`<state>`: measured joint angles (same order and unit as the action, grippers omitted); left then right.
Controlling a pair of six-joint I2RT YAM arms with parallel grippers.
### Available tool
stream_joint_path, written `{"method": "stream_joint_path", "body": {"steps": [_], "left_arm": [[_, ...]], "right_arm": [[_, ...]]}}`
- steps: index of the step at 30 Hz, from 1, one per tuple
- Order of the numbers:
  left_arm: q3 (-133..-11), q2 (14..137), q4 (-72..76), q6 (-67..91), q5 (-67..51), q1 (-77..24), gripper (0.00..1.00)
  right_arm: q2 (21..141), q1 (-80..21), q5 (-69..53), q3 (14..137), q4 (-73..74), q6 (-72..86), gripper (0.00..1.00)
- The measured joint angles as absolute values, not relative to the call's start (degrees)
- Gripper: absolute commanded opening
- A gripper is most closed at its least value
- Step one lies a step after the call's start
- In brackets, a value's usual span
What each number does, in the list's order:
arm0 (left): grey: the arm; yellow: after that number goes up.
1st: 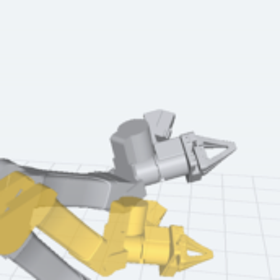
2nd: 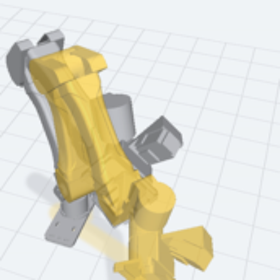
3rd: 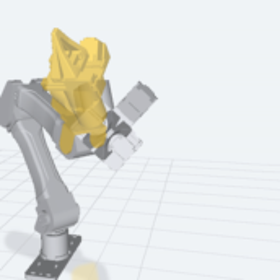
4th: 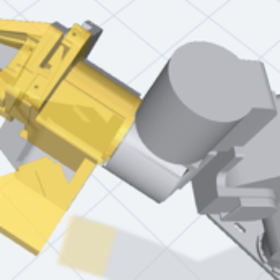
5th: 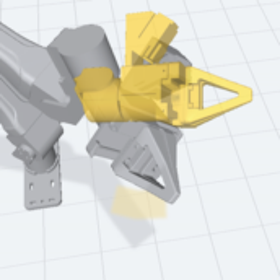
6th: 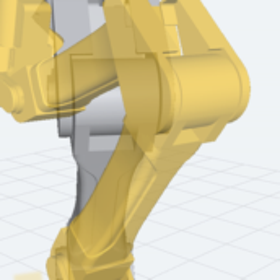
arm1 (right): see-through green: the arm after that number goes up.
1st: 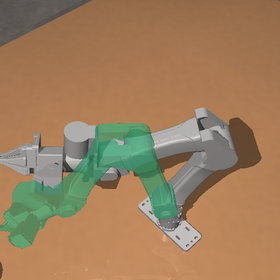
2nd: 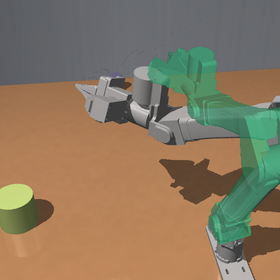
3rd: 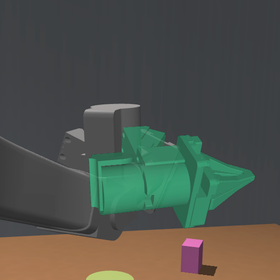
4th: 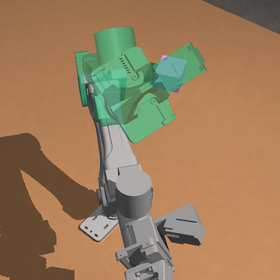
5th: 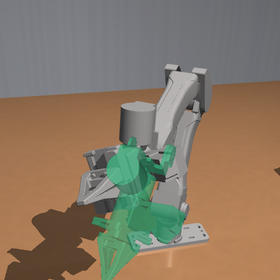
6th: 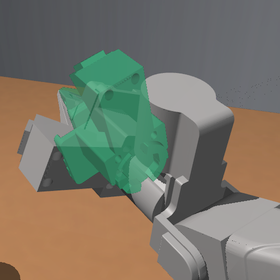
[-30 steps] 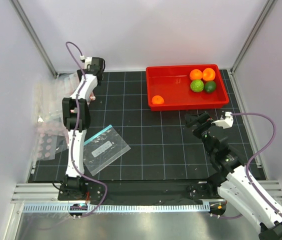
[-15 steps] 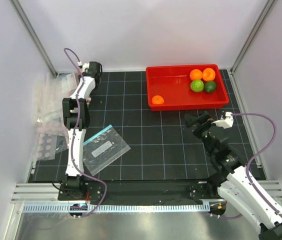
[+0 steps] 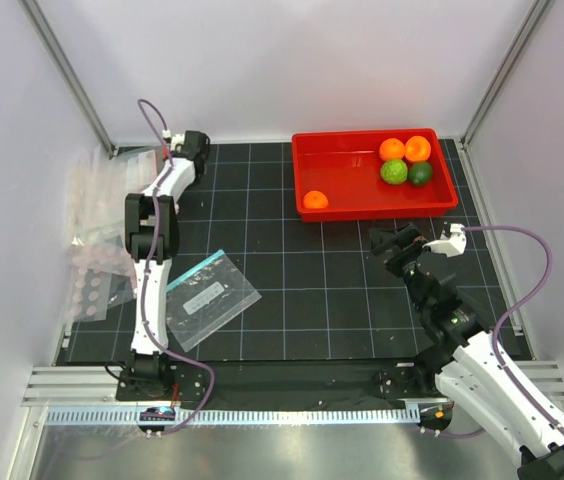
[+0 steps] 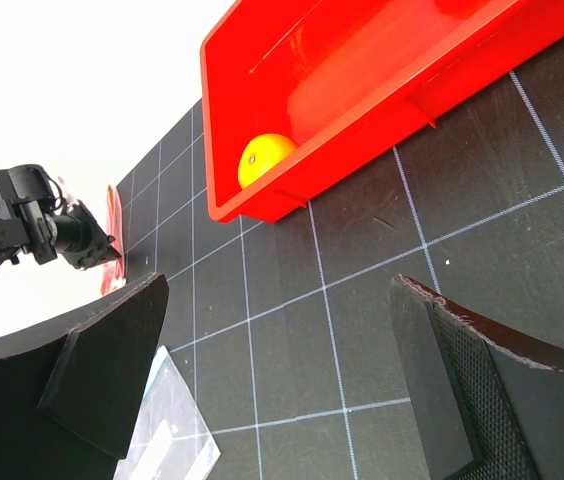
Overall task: Place the food in the zip-top bag and seal the zipper
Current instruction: Adjust the zipper food storage bag at the center of the board, then pick up the zipper food storage bag at the center of the board.
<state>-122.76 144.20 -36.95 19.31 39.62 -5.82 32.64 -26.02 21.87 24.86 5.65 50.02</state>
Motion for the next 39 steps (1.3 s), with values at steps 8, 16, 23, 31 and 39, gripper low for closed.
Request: {"method": "stream_joint_path", "body": {"steps": [8, 16, 23, 31, 39], "left_arm": [[-118.7, 139.2, -39.8, 19.7, 40.7, -11.4, 0.07], [-111.8, 130.2, -41.5, 20.4, 40.5, -11.2, 0.67], [-111.4, 128.8, -41.2, 20.3, 38.7, -11.1, 0.57], [-122.4, 135.6, -44.4, 20.3, 36.5, -10.9, 0.54], [-125.3, 142.3, -47.7, 20.9, 34.5, -9.6, 0.46]], "right_arm": [[32.6, -26.0, 21.9, 24.9, 5.7, 50.0, 1.00], [33.0, -26.0, 22.1, 24.9, 5.7, 50.0, 1.00], [34.5, -26.0, 22.1, 24.9, 5.7, 49.9, 1.00], [34.9, -26.0, 22.1, 24.9, 5.6, 49.9, 1.00], [34.9, -26.0, 22.1, 25.0, 5.6, 49.9, 1.00]]}}
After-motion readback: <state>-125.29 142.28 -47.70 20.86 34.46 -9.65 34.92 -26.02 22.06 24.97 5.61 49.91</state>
